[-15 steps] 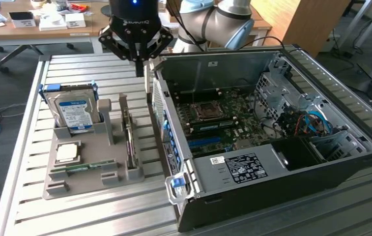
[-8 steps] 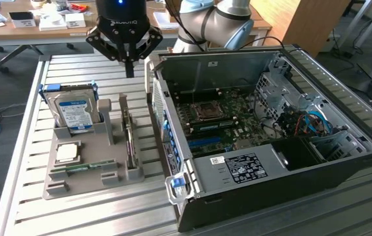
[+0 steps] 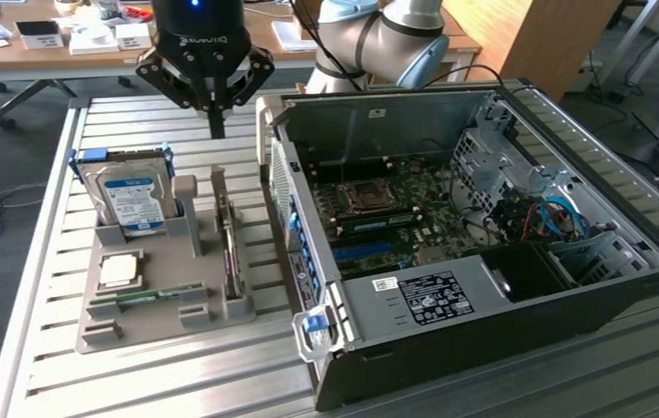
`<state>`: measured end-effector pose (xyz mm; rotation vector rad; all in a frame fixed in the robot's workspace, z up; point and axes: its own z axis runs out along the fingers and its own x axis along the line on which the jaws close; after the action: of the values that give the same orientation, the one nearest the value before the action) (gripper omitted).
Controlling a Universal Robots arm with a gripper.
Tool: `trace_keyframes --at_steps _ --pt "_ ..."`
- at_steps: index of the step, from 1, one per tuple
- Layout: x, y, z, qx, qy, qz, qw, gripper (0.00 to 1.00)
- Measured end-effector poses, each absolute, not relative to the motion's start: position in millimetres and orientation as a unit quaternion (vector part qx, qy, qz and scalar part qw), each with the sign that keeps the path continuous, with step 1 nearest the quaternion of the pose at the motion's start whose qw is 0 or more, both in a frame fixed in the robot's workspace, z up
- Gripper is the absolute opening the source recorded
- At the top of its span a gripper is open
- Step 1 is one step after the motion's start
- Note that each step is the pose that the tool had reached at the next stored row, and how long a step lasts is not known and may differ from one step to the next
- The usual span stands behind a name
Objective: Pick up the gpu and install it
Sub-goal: 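Reach for the gpu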
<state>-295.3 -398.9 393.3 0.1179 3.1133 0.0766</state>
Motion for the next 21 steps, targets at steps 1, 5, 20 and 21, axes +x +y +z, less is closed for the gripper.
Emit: trace_keyframes --at_steps 1,5,20,21 --pt "-295 -399 393 0.038 0.999 0.025 0.013 0.11" --pt "-296 -401 393 0.038 0.999 0.025 0.013 0.11" --pt "-297 -430 393 0.038 0.999 0.025 0.013 0.11" --pt "-297 -430 393 0.038 0.999 0.025 0.013 0.11"
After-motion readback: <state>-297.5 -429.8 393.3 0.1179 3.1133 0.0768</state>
